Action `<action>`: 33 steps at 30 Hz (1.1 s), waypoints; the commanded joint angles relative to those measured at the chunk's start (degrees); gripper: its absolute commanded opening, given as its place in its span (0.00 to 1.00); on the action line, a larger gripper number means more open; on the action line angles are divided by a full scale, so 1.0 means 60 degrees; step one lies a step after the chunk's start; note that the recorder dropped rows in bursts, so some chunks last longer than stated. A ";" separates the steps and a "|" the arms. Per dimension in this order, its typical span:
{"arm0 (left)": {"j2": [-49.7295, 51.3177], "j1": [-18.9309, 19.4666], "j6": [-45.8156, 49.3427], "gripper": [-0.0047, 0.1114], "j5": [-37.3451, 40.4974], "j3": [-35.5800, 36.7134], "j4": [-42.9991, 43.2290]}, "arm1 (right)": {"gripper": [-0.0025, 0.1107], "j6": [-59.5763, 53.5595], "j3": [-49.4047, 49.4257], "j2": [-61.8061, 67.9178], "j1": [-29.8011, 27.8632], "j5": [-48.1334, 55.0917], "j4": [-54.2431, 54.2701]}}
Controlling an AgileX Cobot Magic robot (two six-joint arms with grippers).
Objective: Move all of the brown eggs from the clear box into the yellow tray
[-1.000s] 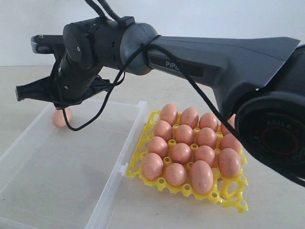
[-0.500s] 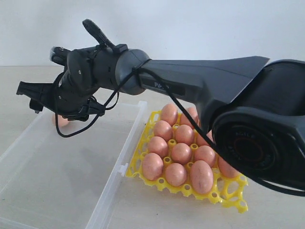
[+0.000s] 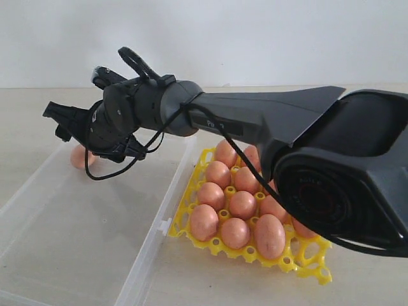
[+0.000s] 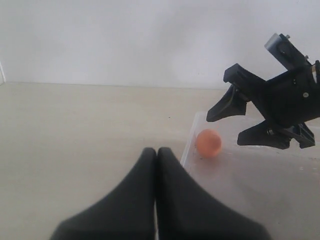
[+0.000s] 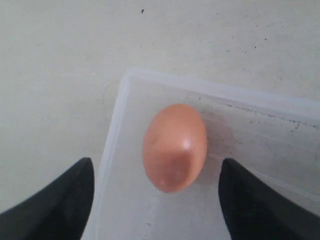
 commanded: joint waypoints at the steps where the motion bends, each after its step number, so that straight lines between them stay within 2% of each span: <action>1: 0.0028 0.0008 0.0005 0.00 -0.0001 -0.0040 -0.0051 | 0.61 -0.0394 -0.0608 0.0386 -0.0055 0.0026 0.0153; 7: 0.0028 0.0008 0.0005 0.00 -0.0001 -0.0040 -0.0051 | 0.61 -0.0595 -0.1633 0.0918 -0.0172 0.0879 0.0219; 33: 0.0028 0.0008 0.0005 0.00 -0.0001 -0.0040 -0.0051 | 0.61 -0.1708 -0.1633 0.1234 -0.0290 0.0525 0.1345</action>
